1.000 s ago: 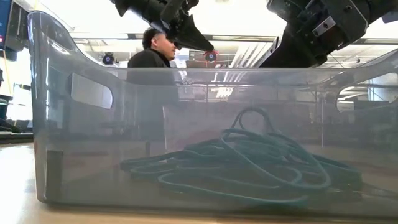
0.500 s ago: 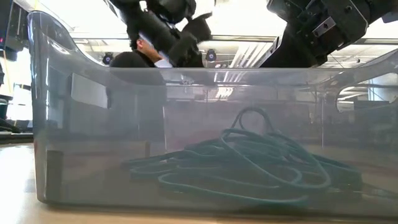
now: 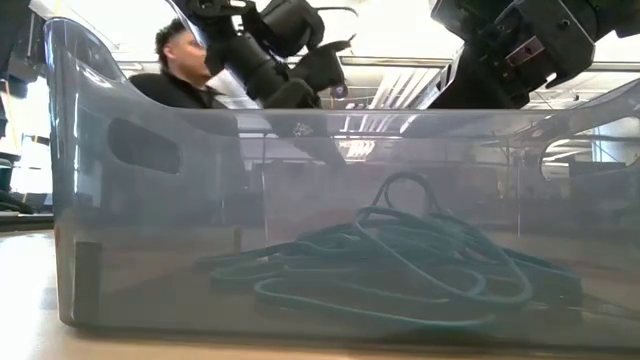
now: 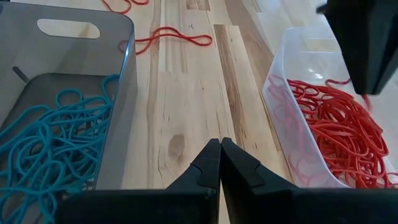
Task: Sort rubber bands into baskets
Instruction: Put the red rubber band into the transparent bin
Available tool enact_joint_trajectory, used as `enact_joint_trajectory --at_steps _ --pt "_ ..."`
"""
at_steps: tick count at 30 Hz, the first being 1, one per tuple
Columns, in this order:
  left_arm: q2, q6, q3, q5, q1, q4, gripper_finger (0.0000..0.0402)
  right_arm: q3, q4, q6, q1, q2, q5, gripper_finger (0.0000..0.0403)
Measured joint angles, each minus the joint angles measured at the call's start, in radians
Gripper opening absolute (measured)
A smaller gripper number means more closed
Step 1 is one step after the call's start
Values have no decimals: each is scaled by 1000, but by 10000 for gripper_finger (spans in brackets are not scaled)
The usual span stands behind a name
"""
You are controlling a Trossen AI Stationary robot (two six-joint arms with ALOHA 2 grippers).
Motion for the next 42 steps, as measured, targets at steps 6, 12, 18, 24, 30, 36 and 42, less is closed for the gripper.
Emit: enact_joint_trajectory --at_steps 6,12,18,24,30,36,42 --pt "-17 -1 0 -6 -45 -19 76 0 -1 0 0 0 2 1" --pt "-17 0 0 -24 -87 1 133 0 -1 0 0 0 3 1" --pt "-58 0 0 -21 -118 -15 153 0 -2 0 0 0 5 1" --pt "-107 0 0 -23 -164 -61 154 0 -3 0 0 0 5 1" --pt "-141 0 0 -63 -207 -77 154 0 -2 0 0 0 5 1" --pt "-187 -39 -154 -73 -223 171 154 0 5 0 -1 0 5 1" --pt "-287 -102 -293 -79 -244 265 154 0 7 -1 -1 0 5 1"
